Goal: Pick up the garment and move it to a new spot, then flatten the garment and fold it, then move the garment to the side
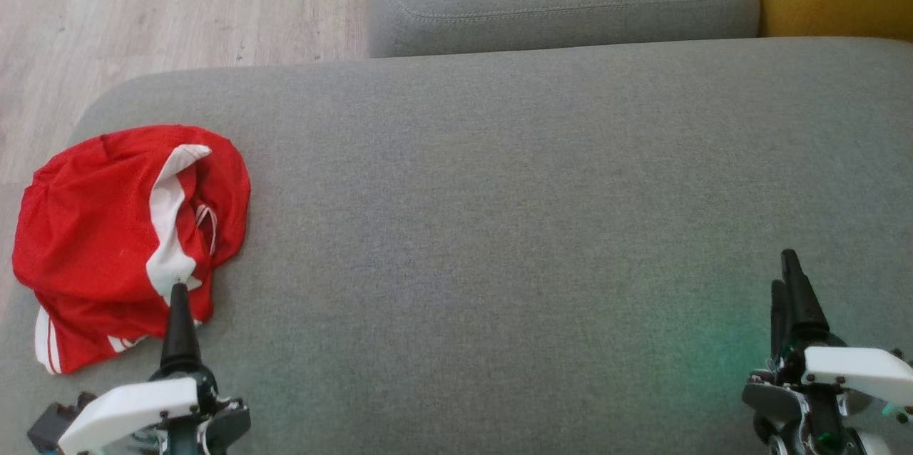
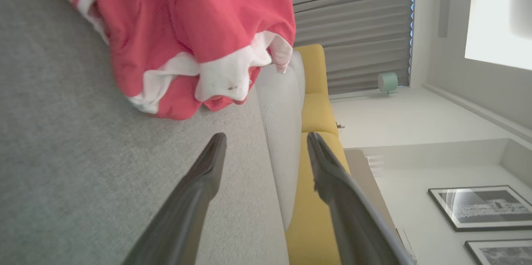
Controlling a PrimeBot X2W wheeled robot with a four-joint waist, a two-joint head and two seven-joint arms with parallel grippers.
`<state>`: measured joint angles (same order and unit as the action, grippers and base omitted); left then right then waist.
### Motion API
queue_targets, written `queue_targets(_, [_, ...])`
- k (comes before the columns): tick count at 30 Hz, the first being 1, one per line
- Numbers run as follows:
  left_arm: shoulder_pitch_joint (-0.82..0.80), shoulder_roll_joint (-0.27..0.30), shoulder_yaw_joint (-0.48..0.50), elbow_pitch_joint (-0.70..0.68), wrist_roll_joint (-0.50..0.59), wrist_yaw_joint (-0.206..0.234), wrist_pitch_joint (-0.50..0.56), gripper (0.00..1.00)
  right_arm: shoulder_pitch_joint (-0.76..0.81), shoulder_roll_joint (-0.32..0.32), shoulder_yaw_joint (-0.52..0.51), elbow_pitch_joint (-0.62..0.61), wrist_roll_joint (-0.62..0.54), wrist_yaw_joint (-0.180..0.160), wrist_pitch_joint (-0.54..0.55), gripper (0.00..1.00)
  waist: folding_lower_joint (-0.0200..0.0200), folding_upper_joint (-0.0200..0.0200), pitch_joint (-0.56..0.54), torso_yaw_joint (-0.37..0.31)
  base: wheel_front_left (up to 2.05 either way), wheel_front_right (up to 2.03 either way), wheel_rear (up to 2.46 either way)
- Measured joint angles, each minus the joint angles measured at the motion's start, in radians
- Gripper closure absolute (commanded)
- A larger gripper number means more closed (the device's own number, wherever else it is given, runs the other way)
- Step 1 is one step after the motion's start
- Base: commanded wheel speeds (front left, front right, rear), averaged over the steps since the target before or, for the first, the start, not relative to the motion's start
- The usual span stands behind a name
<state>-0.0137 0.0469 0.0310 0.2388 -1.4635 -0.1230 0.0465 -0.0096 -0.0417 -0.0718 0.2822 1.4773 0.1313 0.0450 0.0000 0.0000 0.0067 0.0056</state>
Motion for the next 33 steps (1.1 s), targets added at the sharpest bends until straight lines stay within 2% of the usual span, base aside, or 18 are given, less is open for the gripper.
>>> queue_targets(11, [-0.001,0.012,-0.037,-0.057,0.21,0.0,-0.03,0.0,0.0,0.0,0.015,-0.049,-0.216,0.0,-0.029,0.0,0.0,0.0,-0.002,0.004,0.0,0.0,0.0])
queue_targets(33, [-0.001,0.062,-0.109,-0.102,0.541,0.0,-0.092,0.0,0.002,-0.001,0.077,-0.131,-0.536,0.0,-0.054,0.0,0.0,0.0,-0.006,0.011,0.0,0.0,0.0])
